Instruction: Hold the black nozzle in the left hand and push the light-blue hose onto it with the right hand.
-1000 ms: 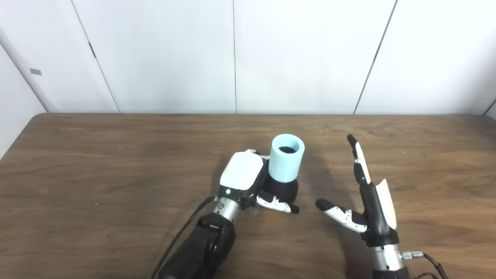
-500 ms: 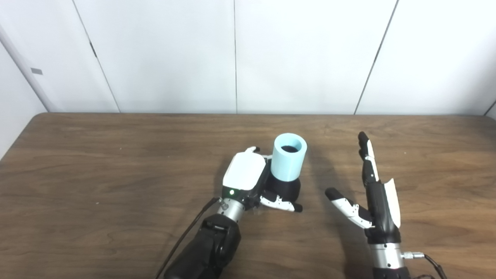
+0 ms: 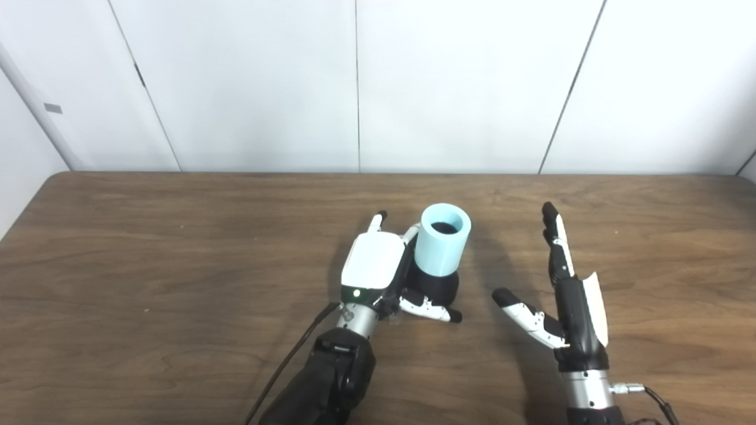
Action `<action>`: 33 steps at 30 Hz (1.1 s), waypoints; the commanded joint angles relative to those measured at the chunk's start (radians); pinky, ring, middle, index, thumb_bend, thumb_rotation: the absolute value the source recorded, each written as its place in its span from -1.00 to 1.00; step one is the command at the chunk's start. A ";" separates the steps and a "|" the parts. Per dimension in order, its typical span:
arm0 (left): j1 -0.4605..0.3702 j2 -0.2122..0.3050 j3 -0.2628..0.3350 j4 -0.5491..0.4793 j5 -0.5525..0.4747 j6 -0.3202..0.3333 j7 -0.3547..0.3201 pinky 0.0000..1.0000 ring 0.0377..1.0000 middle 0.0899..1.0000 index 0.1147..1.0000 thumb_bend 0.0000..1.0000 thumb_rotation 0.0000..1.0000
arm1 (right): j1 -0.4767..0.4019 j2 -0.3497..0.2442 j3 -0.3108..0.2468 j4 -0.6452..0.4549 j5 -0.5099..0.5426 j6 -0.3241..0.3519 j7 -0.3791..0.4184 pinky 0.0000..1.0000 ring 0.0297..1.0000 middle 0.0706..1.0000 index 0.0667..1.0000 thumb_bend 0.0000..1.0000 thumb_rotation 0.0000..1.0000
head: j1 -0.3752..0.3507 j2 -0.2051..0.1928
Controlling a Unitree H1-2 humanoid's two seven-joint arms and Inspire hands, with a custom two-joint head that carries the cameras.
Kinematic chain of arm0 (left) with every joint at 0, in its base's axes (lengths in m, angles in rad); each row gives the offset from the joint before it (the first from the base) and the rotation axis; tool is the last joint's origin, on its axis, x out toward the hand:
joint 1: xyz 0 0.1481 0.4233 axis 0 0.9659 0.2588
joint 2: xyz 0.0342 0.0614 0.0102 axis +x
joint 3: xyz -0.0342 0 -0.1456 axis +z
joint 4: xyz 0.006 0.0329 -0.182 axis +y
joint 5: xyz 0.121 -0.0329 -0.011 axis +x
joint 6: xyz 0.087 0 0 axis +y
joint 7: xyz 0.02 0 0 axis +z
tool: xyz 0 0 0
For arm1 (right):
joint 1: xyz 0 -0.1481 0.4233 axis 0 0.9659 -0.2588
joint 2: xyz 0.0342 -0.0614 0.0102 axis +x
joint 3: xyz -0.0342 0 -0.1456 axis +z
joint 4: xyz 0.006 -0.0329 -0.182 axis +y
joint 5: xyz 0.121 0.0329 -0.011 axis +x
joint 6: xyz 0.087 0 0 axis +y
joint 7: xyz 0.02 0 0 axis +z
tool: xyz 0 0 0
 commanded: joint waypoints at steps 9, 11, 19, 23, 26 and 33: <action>0.170 0.045 -0.033 0.116 -0.137 0.149 -0.417 1.00 0.97 0.89 0.89 1.00 -0.48 | -0.027 0.003 -0.026 0.037 0.003 -0.064 0.002 1.00 1.00 1.00 1.00 0.24 0.36 | -0.002 -0.001; 0.171 0.048 -0.029 0.110 -0.153 0.148 -0.422 1.00 0.99 0.92 0.92 1.00 -0.46 | -0.026 0.002 -0.026 0.040 0.014 -0.066 0.008 1.00 1.00 1.00 1.00 0.24 0.35 | 0.000 -0.004; 0.158 0.064 -0.023 0.098 -0.197 0.143 -0.453 1.00 1.00 0.99 0.99 1.00 -0.43 | -0.032 0.004 -0.029 0.048 0.018 -0.070 0.009 1.00 1.00 1.00 1.00 0.24 0.35 | 0.001 -0.010; 0.140 0.086 -0.014 0.088 -0.220 0.147 -0.479 1.00 1.00 1.00 0.98 1.00 -0.44 | -0.038 -0.003 -0.027 0.066 0.029 -0.080 0.011 1.00 1.00 1.00 1.00 0.28 0.36 | 0.007 -0.016; 0.105 0.125 -0.016 0.089 -0.219 0.150 -0.525 1.00 1.00 1.00 1.00 1.00 -0.41 | -0.037 -0.006 -0.026 0.073 0.030 -0.080 0.010 1.00 1.00 1.00 1.00 0.27 0.35 | 0.009 -0.017; 0.078 0.189 -0.047 0.091 -0.201 0.160 -0.569 1.00 1.00 1.00 1.00 1.00 -0.31 | -0.035 -0.010 -0.026 0.075 0.038 -0.082 0.019 1.00 1.00 1.00 1.00 0.29 0.36 | 0.011 -0.012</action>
